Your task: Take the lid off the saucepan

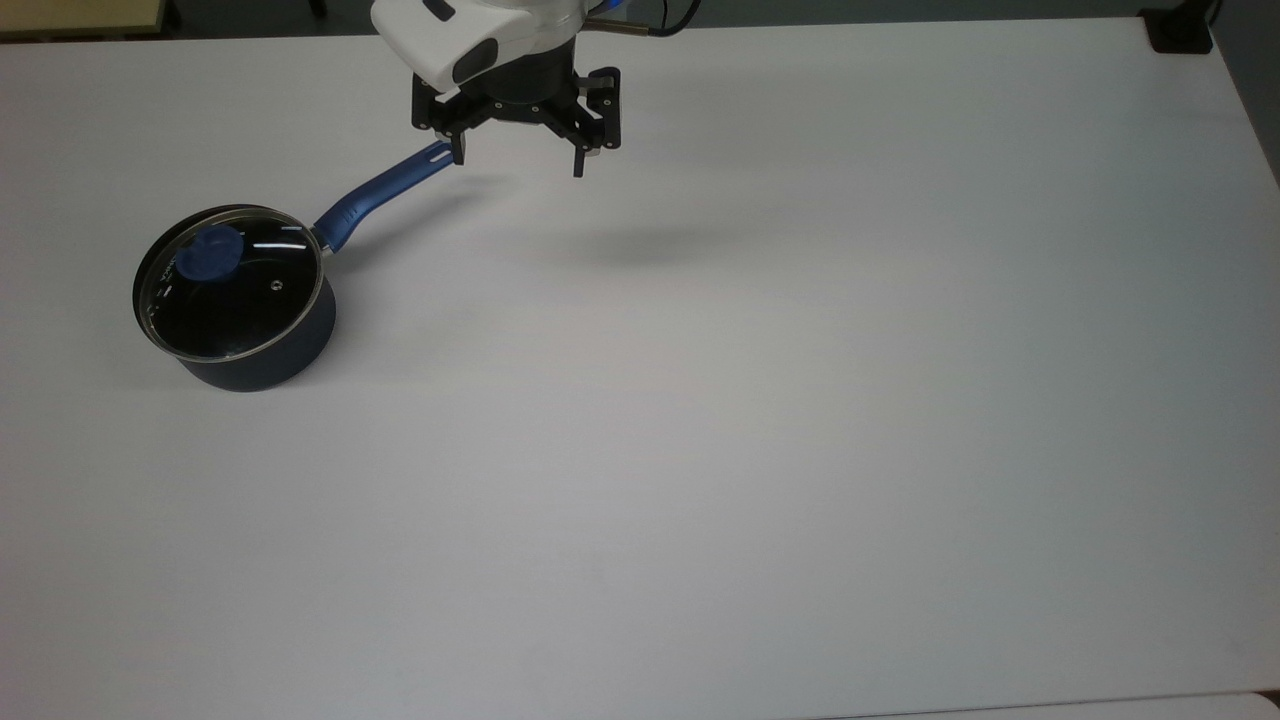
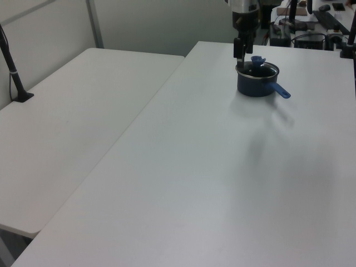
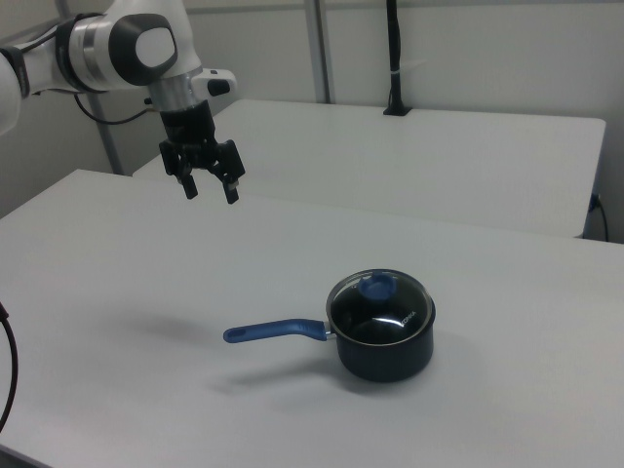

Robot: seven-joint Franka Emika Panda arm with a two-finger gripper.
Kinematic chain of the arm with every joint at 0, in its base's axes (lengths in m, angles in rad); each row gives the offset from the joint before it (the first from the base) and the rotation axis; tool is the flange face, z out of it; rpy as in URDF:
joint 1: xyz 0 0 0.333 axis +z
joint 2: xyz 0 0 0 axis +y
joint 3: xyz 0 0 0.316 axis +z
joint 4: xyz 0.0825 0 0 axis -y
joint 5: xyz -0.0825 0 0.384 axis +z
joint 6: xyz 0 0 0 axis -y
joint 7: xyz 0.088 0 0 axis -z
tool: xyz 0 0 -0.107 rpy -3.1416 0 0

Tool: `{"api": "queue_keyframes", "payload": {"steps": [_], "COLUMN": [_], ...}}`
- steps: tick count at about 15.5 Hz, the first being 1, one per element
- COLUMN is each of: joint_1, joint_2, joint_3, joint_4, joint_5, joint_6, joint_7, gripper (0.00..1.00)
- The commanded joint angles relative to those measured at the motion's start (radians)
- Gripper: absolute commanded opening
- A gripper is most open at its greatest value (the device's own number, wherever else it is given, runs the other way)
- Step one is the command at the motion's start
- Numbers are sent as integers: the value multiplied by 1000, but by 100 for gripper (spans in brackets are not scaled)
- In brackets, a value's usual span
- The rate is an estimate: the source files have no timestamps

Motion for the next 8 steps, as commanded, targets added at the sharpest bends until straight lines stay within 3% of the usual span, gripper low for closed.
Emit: {"api": "queue_keyframes", "payload": {"steps": [1,8], "joint_1": [3,3], "joint_2": [-32,-34], "joint_3": [-15,-15], "joint_4": [-32,-34], "joint_5": [14,8], "joint_6": [7,-27], "joint_7": [3,0], "gripper": [100,100]}}
